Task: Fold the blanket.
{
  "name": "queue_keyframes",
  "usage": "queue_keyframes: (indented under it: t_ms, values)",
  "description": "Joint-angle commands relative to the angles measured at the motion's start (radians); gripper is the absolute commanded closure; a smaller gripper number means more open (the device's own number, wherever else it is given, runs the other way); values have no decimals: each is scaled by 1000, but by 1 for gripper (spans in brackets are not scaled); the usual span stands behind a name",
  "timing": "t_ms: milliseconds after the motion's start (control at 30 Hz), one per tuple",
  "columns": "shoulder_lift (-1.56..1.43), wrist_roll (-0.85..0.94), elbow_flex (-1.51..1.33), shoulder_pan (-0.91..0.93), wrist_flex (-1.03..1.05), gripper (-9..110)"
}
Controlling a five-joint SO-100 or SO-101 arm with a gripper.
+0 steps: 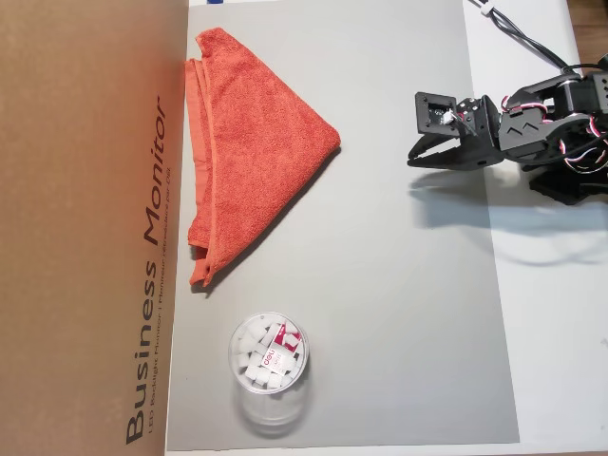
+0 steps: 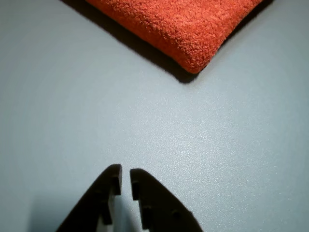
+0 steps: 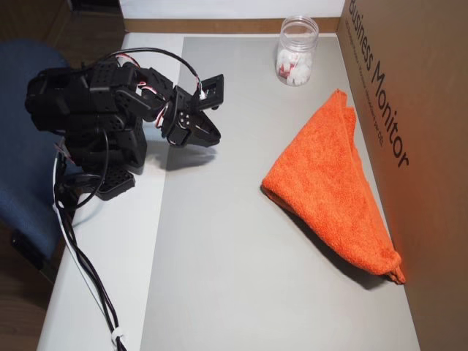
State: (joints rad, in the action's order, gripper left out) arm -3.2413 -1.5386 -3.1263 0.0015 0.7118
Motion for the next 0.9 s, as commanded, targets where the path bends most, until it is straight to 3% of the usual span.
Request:
queue_keyframes:
  t_ms: [0,400,700,867]
  values:
    - [-31,-9,-12,0,28,102]
    - [-161,-15,-9,-8,385,102]
    - [-158,-183,-9,-15,580,102]
    - [-158,-175,-9,-14,588,102]
